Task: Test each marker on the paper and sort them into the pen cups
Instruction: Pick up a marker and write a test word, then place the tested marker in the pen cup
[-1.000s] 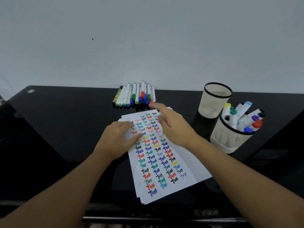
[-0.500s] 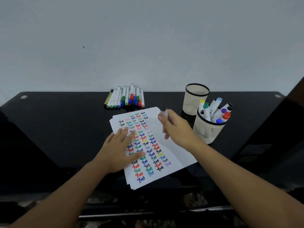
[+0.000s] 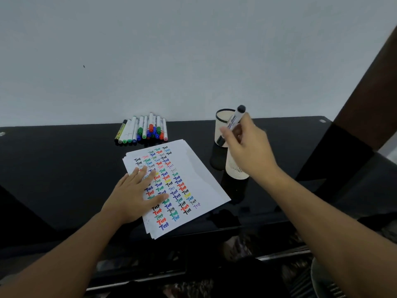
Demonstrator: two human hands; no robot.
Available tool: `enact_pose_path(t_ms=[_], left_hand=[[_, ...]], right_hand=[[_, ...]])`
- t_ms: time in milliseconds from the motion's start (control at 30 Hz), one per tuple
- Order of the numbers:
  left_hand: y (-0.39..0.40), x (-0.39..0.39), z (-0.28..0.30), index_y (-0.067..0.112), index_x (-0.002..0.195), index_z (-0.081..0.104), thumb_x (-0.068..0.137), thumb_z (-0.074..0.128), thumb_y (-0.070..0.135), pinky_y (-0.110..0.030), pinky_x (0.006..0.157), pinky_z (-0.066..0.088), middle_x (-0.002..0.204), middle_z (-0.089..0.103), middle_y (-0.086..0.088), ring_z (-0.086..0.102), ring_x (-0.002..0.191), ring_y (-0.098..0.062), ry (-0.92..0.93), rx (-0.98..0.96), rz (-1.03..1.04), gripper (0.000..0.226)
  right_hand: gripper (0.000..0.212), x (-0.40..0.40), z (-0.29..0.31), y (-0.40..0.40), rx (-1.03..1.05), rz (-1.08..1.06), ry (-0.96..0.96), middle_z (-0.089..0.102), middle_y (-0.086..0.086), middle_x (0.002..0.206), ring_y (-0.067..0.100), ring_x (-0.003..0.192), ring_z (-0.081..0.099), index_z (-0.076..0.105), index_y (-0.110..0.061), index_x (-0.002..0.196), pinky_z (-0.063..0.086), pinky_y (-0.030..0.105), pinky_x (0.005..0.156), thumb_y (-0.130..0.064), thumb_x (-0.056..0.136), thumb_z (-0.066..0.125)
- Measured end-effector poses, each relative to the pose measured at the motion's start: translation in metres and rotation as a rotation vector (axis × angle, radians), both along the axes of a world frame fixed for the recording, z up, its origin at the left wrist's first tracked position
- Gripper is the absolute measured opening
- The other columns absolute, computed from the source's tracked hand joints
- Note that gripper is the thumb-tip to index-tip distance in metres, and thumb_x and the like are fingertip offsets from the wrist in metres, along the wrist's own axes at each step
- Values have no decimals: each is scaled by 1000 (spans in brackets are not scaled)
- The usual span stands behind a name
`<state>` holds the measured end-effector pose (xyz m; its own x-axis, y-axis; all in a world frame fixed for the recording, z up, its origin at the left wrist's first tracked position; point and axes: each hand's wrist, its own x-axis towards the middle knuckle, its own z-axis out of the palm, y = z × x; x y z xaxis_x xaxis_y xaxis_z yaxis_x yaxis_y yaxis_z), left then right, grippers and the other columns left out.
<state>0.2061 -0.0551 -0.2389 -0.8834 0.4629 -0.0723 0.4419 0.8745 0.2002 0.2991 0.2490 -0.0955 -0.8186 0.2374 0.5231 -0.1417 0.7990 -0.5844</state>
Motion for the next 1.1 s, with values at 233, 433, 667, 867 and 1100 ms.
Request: enact_pose_path(t_ms=[233, 433, 667, 867, 1100], left_hand=[[0, -1, -1, 43, 160, 1, 68, 11, 104, -41, 127, -1, 169, -9, 10, -12, 155, -10, -1, 3, 6, 111], [0, -2, -1, 44, 160, 0, 68, 11, 105, -41, 127, 0, 169, -8, 9, -11, 155, -10, 6, -4, 7, 111], [0, -3, -1, 42, 160, 0, 68, 12, 105, -41, 127, 0, 169, -8, 10, -10, 155, -11, 5, -14, 8, 112], [-1, -4, -2, 41, 161, 3, 68, 13, 105, -42, 127, 1, 169, -6, 10, -8, 156, -11, 8, -3, 8, 113], [0, -3, -1, 43, 160, 4, 67, 15, 105, -40, 127, 0, 169, -5, 10, -8, 156, -11, -6, 13, 16, 113]], right_hand=[[27, 11, 12, 38, -76, -153, 38, 65, -7, 80, 12, 75, 66, 52, -16, 105, 58, 47, 69, -43, 104, 57], [26, 8, -3, 49, 89, -206, -132, 63, -6, 76, 14, 72, 64, 54, -16, 100, 55, 42, 64, -42, 102, 59], [37, 5, -7, 52, 115, -209, -157, 67, -6, 80, 15, 75, 65, 57, -17, 97, 58, 45, 68, -54, 97, 62], [35, 4, -12, 55, 184, -230, -93, 61, -10, 85, 11, 80, 60, 67, -23, 115, 55, 46, 83, -51, 94, 69], [35, -6, -10, 59, 198, -231, -85, 61, -6, 109, 9, 99, 58, 74, -27, 112, 44, 39, 98, -55, 100, 57]])
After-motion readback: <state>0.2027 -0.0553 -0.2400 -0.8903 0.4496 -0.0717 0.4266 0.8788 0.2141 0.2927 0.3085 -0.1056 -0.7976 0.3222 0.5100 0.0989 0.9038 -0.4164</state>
